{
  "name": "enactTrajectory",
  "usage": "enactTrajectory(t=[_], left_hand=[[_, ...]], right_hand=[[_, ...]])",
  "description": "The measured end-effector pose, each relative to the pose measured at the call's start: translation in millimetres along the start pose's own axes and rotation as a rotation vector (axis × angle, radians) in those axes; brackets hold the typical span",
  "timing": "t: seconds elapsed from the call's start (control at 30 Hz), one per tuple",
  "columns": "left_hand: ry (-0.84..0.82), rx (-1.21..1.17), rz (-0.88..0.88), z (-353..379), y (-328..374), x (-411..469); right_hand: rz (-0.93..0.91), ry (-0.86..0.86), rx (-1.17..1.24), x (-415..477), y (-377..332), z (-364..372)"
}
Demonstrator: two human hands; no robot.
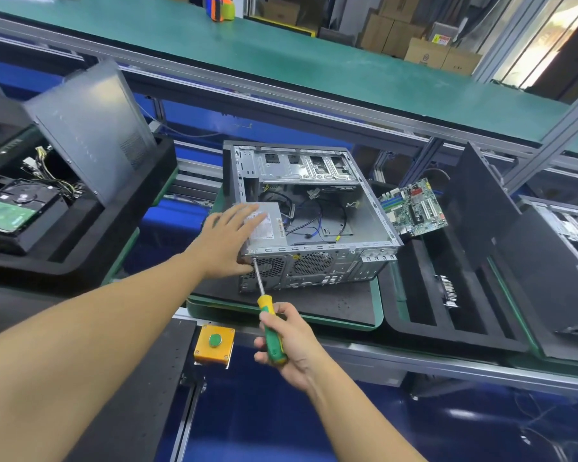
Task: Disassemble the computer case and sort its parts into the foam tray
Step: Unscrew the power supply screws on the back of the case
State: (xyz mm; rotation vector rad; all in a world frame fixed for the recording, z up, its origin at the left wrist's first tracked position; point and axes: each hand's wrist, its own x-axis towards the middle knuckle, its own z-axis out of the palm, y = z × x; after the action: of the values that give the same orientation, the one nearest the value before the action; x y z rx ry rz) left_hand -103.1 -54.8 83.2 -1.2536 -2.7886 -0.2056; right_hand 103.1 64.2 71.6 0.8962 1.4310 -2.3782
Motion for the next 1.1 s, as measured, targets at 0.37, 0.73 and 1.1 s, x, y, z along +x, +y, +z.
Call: enactTrajectory(t=[0.37,0.73,1.1], left_hand=[[-0.470,-1.385,-0.745,25.3,25.8,-52.7],[-0.288,-1.817,-0.650,20.6,56.3,-51.0],[-0.356,-2.094,-0.707,7.6,58.3,-50.5]], right_hand=[[0.070,-0.081,0.052,-3.5,-3.4,16.5],[0.054,0.018,0.112,-11.3,-4.1,16.0],[0.030,0.045,0.012,-17.2,-3.9,1.5]])
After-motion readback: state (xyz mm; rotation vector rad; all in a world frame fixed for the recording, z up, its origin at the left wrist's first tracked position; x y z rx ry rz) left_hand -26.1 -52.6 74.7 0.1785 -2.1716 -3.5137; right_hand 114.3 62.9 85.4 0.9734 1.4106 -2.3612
